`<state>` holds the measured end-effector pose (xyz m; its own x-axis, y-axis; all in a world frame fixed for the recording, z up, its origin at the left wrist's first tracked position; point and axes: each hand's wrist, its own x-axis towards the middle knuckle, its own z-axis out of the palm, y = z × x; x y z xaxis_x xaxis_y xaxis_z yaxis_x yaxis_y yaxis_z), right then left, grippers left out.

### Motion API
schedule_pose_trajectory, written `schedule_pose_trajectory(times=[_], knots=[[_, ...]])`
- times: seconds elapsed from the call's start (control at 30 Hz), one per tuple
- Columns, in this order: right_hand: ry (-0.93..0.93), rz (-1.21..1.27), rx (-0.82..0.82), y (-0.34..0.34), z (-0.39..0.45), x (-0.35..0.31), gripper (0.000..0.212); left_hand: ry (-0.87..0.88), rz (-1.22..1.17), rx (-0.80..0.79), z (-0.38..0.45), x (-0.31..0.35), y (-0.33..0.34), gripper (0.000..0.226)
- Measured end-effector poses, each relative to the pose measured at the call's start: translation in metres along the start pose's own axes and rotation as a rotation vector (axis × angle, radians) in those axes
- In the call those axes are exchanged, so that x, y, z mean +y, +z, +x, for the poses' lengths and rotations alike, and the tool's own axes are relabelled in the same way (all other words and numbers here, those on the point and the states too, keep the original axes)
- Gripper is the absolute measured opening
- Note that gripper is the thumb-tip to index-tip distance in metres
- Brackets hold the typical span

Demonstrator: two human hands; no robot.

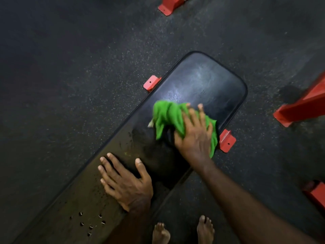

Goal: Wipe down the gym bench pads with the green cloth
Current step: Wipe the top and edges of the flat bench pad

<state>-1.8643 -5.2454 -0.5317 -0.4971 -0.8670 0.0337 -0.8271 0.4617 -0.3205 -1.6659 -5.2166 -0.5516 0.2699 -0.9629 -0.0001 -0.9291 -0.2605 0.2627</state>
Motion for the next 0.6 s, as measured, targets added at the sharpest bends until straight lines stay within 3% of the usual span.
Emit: schedule_pose_trajectory(times=[0.07,0.1,0.2,0.27,0.33,0.4,0.47,0.5,0.6], knots=[[0.125,0.032,-0.021,0.0,0.008,-0.018,0.073,-0.002,-0.003,0.001,0.0,0.001,0.0,0.081],[0.041,0.03,-0.039,0.003,-0.003,-0.025,0.076,-0.003,-0.006,0.005,0.0,0.001,0.001,0.08],[-0.499,-0.009,-0.185,0.005,-0.055,-0.029,0.073,0.008,0.007,0.023,-0.001,-0.002,0.001,0.078],[-0.63,-0.059,-0.216,0.006,-0.046,-0.018,0.078,0.007,0.013,0.015,0.0,-0.002,0.0,0.078],[-0.444,-0.027,-0.128,0.007,-0.007,-0.021,0.084,-0.007,0.019,0.008,0.0,0.0,-0.001,0.077],[-0.084,0.069,-0.079,0.009,0.031,-0.038,0.09,-0.008,0.017,-0.012,-0.001,0.002,-0.002,0.077],[0.039,0.103,-0.053,0.013,0.031,-0.058,0.093,-0.002,0.008,-0.022,-0.002,0.003,-0.002,0.078],[-0.059,0.085,-0.063,0.017,0.02,-0.068,0.089,-0.005,0.009,-0.017,0.0,0.001,-0.002,0.078],[-0.642,-0.007,-0.202,0.02,-0.024,-0.064,0.062,0.004,0.003,-0.004,0.0,0.0,-0.003,0.077]])
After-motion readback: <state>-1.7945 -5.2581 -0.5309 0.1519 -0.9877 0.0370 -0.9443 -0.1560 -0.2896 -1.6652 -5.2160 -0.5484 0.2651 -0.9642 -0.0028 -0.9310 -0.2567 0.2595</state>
